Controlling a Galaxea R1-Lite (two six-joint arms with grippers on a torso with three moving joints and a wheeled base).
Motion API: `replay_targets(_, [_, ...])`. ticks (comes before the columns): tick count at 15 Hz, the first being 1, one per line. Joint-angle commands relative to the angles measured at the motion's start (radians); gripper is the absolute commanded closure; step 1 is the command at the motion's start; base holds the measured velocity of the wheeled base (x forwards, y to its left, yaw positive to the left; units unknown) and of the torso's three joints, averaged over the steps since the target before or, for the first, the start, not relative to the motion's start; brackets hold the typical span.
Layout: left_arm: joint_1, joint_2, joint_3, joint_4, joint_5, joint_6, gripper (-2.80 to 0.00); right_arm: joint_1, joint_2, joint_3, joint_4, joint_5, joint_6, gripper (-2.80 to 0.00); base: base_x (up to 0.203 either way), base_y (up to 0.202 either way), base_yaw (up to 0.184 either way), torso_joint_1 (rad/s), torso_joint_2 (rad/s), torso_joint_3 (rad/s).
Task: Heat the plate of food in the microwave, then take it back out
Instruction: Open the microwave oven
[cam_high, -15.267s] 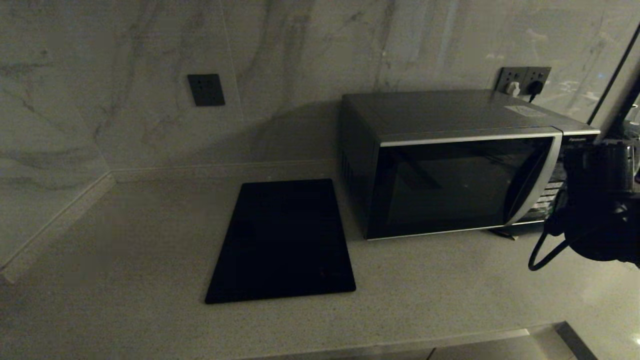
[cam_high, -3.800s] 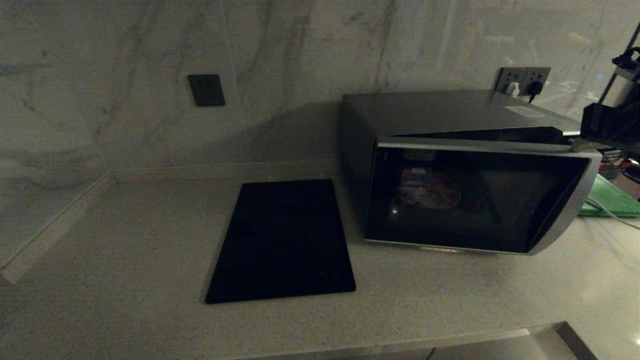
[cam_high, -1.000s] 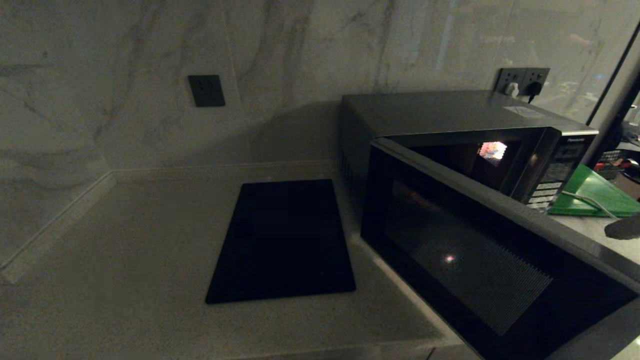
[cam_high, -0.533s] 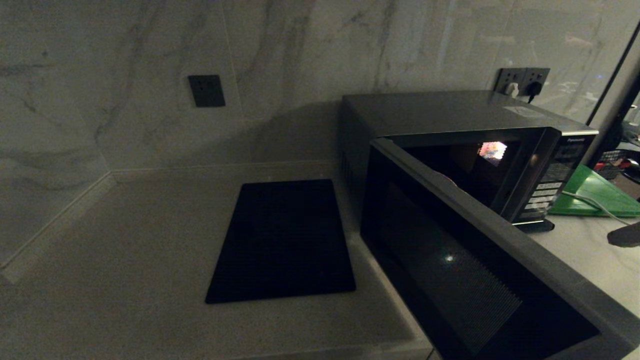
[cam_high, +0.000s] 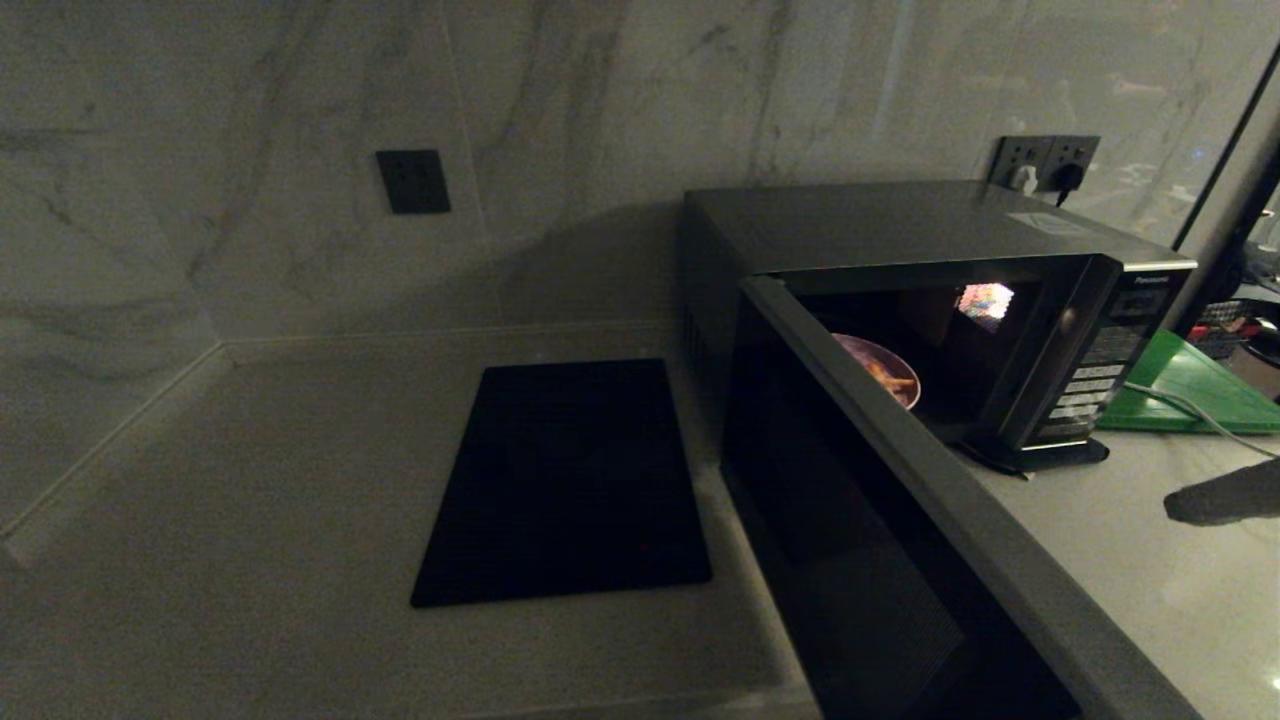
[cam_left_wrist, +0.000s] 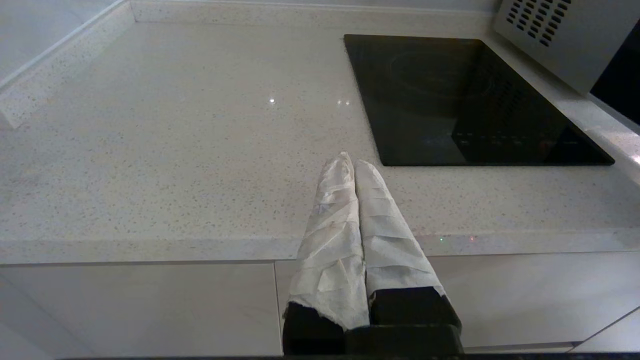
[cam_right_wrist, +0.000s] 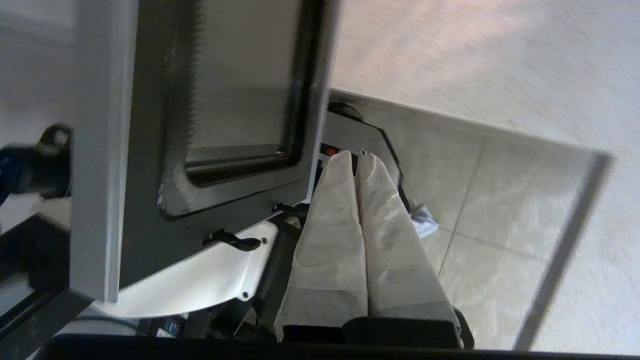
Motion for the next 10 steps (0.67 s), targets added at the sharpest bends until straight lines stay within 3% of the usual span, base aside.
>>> replay_targets(1, [0.0,0.0,0.0,-0.001,0.001,-0.001,0.0,0.036,0.028,-0.002,-0.029,0.005,0.029,0.0,0.0,0.0,0.0,0.0,0.0,0.0])
replay_targets(4, [0.0,0.0,0.0,-0.001,0.001,-0.001,0.0,0.02,0.086,-0.012,-0.172,-0.059,0.237,0.0,0.0,0.0,0.0,0.0,0.0,0.0])
replay_targets(7, [0.0,0.002,0.0,-0.001,0.001,-0.001,0.0,-0.001,0.162,-0.01,-0.251,-0.268,0.442,0.0,0.0,0.0,0.0,0.0,0.0,0.0])
replay_targets(10, [0.0,0.002,0.0,-0.001,0.001,-0.001,0.0,-0.032,0.231,-0.022,-0.27,-0.288,0.548,0.0,0.0,0.0,0.0,0.0,0.0,0.0])
